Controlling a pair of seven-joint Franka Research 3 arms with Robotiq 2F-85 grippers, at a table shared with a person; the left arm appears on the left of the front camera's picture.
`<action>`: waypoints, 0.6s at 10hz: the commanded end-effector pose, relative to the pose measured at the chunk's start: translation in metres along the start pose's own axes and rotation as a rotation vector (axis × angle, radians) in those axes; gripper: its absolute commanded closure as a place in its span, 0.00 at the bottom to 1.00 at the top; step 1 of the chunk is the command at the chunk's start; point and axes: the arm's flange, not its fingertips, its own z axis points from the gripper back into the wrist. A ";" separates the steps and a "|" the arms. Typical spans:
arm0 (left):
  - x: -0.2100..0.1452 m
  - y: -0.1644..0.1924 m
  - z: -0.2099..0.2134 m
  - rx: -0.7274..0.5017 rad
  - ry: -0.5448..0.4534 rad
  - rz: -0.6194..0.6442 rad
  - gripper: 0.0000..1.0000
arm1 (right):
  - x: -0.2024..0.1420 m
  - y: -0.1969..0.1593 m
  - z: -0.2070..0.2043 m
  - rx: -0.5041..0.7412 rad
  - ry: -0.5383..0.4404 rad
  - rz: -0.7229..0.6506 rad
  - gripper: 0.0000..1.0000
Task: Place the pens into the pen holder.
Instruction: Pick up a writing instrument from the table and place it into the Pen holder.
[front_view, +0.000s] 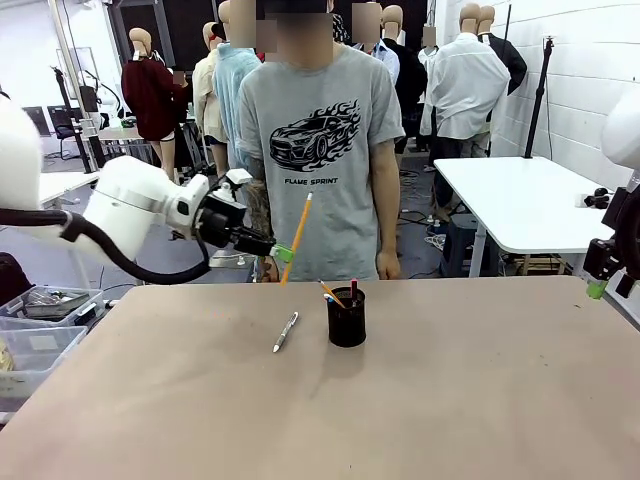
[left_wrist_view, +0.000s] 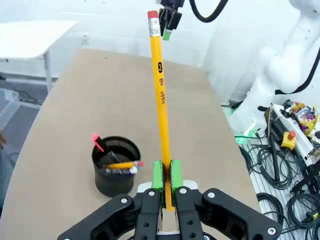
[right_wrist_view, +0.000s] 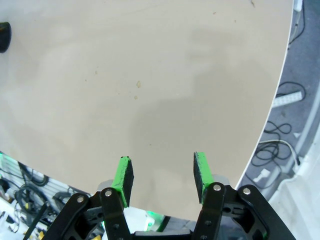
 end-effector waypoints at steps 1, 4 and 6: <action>0.019 0.029 -0.017 -0.032 -0.039 -0.064 1.00 | 0.001 0.000 0.000 -0.008 -0.001 0.000 0.38; 0.014 0.060 -0.051 -0.081 -0.076 -0.061 1.00 | 0.001 0.000 0.000 -0.008 -0.001 0.000 0.38; 0.009 0.076 -0.071 -0.135 -0.076 -0.064 1.00 | 0.001 0.000 0.000 -0.008 -0.001 0.000 0.38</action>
